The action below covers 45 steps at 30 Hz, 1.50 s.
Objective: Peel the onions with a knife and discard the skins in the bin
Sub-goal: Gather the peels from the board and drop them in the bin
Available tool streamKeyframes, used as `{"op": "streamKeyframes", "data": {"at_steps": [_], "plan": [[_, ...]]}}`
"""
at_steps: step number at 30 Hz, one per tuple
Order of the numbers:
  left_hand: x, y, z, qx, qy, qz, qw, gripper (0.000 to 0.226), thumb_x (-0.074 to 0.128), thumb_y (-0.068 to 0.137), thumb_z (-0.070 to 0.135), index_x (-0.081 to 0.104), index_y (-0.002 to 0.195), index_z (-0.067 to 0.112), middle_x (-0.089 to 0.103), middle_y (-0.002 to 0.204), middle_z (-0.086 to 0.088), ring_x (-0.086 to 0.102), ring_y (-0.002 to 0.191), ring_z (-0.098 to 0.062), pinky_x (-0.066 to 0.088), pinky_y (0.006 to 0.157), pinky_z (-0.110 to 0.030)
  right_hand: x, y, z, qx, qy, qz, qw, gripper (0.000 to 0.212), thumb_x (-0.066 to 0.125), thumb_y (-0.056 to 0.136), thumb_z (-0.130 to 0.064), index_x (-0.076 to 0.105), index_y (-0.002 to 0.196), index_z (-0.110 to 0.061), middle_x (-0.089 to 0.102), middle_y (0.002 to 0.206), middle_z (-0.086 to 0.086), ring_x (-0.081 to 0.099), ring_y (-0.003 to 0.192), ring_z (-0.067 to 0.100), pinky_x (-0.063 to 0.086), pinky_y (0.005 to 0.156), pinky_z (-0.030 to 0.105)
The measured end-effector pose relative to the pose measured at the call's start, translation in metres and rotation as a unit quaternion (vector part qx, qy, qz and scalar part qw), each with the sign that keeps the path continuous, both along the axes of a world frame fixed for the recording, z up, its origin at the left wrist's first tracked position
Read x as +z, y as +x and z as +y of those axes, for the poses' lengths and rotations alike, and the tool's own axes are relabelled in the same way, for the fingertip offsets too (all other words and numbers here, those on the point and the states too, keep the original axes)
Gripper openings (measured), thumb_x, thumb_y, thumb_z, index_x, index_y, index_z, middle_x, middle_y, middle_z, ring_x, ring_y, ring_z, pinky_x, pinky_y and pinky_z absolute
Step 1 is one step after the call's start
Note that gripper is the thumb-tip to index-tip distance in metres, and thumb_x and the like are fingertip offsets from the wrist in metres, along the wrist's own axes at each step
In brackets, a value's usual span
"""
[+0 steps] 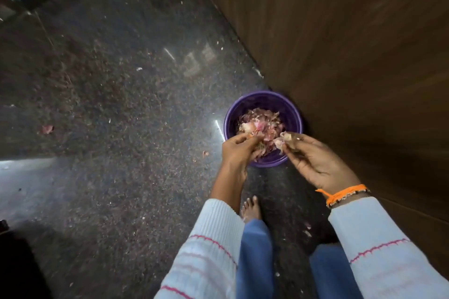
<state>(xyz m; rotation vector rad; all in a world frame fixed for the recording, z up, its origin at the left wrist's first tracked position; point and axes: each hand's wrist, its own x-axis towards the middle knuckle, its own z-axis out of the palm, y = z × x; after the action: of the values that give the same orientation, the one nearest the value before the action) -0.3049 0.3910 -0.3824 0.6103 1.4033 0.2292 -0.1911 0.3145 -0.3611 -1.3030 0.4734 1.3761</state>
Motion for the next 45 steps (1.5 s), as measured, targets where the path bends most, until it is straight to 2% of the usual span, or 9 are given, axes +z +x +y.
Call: {"op": "streamKeyframes", "data": {"at_steps": [4, 7, 11, 14, 19, 26, 32, 36, 45], "plan": [[-0.09, 0.005, 0.013, -0.055, 0.017, 0.058, 0.997, 0.016, 0.068, 0.079, 0.004, 0.063, 0.065, 0.01, 0.063, 0.067, -0.008, 0.062, 0.058, -0.016, 0.057, 0.068, -0.032, -0.091, -0.003, 0.016, 0.011, -0.04, -0.058, 0.997, 0.013, 0.052, 0.09, 0.001, 0.059, 0.08, -0.003, 0.069, 0.06, 0.001, 0.067, 0.058, 0.004, 0.054, 0.057, 0.014], [-0.142, 0.008, 0.018, -0.086, 0.023, 0.095, 0.991, 0.01, 0.073, 0.065, 0.012, 0.066, 0.058, 0.014, 0.067, 0.077, -0.016, 0.063, 0.076, -0.026, 0.053, 0.086, -0.048, -0.143, -0.004, 0.026, 0.033, -0.086, -0.095, 0.991, 0.016, 0.048, 0.095, -0.003, 0.06, 0.103, 0.001, 0.068, 0.097, 0.013, 0.068, 0.083, 0.014, 0.056, 0.07, 0.024], [-0.153, 0.016, 0.023, -0.092, -0.017, 0.057, 0.994, 0.031, 0.055, 0.086, 0.0, 0.062, 0.116, 0.006, 0.065, 0.112, -0.02, 0.064, 0.095, -0.027, 0.051, 0.089, -0.038, -0.172, 0.0, 0.031, 0.082, -0.142, -0.12, 0.979, 0.032, 0.034, 0.097, 0.001, 0.056, 0.12, -0.003, 0.06, 0.121, 0.017, 0.06, 0.098, 0.023, 0.052, 0.084, 0.042], [-0.142, 0.019, 0.025, -0.104, -0.011, 0.066, 0.992, 0.03, 0.044, 0.09, -0.007, 0.063, 0.11, 0.004, 0.063, 0.115, -0.022, 0.063, 0.1, -0.029, 0.054, 0.086, -0.04, -0.161, 0.006, 0.03, 0.112, -0.163, -0.137, 0.971, 0.034, 0.035, 0.094, 0.007, 0.064, 0.105, -0.007, 0.06, 0.121, 0.014, 0.057, 0.108, 0.023, 0.049, 0.086, 0.04], [-0.099, 0.021, 0.026, -0.102, 0.013, 0.071, 0.992, 0.03, 0.05, 0.084, -0.012, 0.057, 0.067, 0.011, 0.059, 0.07, -0.007, 0.056, 0.063, -0.016, 0.051, 0.055, -0.022, -0.111, 0.006, 0.032, 0.094, -0.156, -0.162, 0.97, 0.016, 0.052, 0.087, 0.011, 0.064, 0.091, 0.0, 0.062, 0.098, 0.013, 0.059, 0.074, 0.013, 0.055, 0.059, 0.019], [0.001, 0.013, 0.018, -0.082, 0.025, 0.021, 0.996, 0.023, 0.048, 0.091, -0.001, 0.059, 0.108, 0.01, 0.063, 0.084, -0.003, 0.058, 0.064, -0.006, 0.044, 0.043, -0.012, -0.018, -0.003, 0.029, 0.118, -0.033, -0.091, 0.988, 0.034, 0.035, 0.094, 0.008, 0.06, 0.108, -0.01, 0.061, 0.091, -0.004, 0.058, 0.089, 0.011, 0.048, 0.078, 0.042], [0.117, 0.004, -0.007, -0.073, 0.06, -0.035, 0.995, 0.019, 0.046, 0.094, 0.005, 0.061, 0.1, 0.015, 0.065, 0.09, 0.001, 0.059, 0.076, -0.006, 0.048, 0.071, -0.023, 0.099, -0.006, 0.006, 0.03, 0.032, -0.103, 0.994, 0.024, 0.042, 0.095, 0.001, 0.062, 0.085, -0.009, 0.063, 0.087, 0.005, 0.061, 0.081, 0.016, 0.053, 0.081, 0.039], [0.201, 0.01, -0.026, -0.054, 0.07, -0.109, 0.99, 0.018, 0.046, 0.094, 0.004, 0.06, 0.092, 0.016, 0.063, 0.076, 0.004, 0.06, 0.062, -0.001, 0.049, 0.055, -0.013, 0.187, -0.004, -0.018, -0.008, 0.087, -0.129, 0.988, 0.022, 0.043, 0.095, 0.0, 0.061, 0.085, -0.009, 0.061, 0.082, 0.005, 0.059, 0.075, 0.014, 0.055, 0.076, 0.032], [0.347, 0.043, -0.093, -0.141, 0.138, -0.232, 0.952, 0.019, 0.048, 0.093, 0.005, 0.064, 0.095, 0.014, 0.065, 0.09, -0.002, 0.06, 0.086, -0.012, 0.054, 0.076, -0.025, 0.34, 0.015, -0.108, -0.052, 0.172, -0.225, 0.958, 0.019, 0.045, 0.094, -0.003, 0.063, 0.09, -0.01, 0.063, 0.084, 0.002, 0.06, 0.076, 0.01, 0.055, 0.081, 0.033]]}}
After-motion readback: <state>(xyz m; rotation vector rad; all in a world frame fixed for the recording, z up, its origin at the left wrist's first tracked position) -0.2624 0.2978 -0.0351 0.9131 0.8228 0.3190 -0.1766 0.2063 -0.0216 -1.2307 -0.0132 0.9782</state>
